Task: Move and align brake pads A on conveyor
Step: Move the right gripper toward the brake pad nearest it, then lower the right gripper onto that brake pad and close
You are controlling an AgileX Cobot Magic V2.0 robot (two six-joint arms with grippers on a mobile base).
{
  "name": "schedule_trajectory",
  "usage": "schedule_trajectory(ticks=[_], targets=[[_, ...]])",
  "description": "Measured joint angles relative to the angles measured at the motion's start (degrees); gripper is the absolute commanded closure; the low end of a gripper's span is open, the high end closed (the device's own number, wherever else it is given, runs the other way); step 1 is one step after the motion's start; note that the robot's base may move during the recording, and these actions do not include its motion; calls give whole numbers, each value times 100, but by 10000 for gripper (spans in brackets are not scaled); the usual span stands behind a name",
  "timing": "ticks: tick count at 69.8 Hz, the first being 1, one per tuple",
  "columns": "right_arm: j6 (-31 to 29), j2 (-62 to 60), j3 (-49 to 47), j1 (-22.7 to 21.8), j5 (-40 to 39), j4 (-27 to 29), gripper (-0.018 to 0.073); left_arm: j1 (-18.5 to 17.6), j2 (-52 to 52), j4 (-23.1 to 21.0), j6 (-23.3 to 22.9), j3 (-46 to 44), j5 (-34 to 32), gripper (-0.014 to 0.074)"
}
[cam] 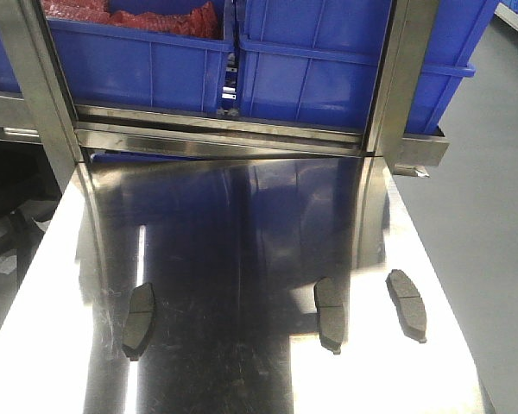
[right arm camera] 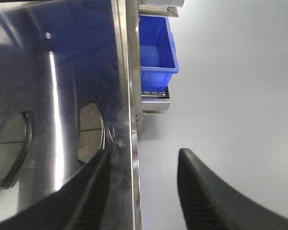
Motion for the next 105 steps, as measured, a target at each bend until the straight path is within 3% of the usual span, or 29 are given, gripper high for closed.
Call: schedule_trajectory(ticks=[16, 35, 44, 56, 78, 105], targets=[[-468, 6, 0, 0, 119, 401, 136, 0, 0, 0, 0, 0, 0, 603], [-1982, 787, -36, 15, 13, 2131, 136, 0, 0, 0, 0, 0, 0, 603], [-2428, 1471, -268, 340, -9, 2444, 136, 0, 0, 0, 0, 0, 0, 603], [-2267, 2419, -813, 843, -3, 2184, 136, 0, 0, 0, 0, 0, 0, 603], [-529, 4113, -1577, 980, 243, 728, 123, 0, 0, 0, 0, 0, 0, 603], [-444, 5524, -2294, 980, 325, 530, 26, 0, 0, 0, 0, 0, 0, 603]])
